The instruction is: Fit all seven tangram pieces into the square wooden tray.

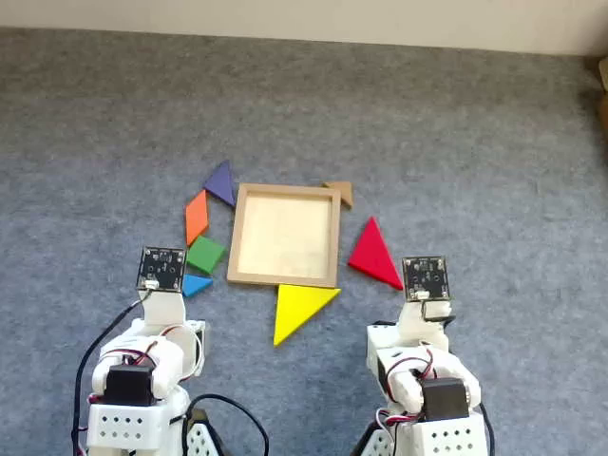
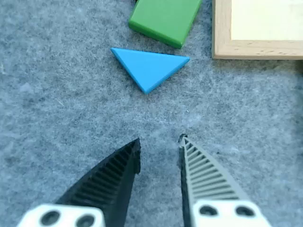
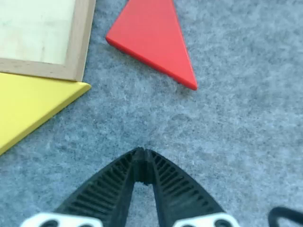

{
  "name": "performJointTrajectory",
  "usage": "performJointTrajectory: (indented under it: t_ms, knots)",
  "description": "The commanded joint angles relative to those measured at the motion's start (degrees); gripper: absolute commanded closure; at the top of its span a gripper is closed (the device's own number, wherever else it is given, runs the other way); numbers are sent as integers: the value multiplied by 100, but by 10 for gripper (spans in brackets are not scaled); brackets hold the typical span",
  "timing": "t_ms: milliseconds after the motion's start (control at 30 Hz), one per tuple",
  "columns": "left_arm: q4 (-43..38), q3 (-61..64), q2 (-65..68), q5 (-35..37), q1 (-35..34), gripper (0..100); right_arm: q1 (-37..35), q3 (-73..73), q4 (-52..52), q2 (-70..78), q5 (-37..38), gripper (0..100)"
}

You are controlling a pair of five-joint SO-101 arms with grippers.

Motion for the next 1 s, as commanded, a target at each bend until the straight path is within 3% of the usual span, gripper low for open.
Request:
performJointTrajectory:
  t_ms: [0, 967]
  knots:
    - [35, 110, -251, 35, -84, 858, 31, 664, 22, -101, -35, 979]
    - [35, 110, -251, 35, -84, 858, 31, 664, 22, -101, -35, 979]
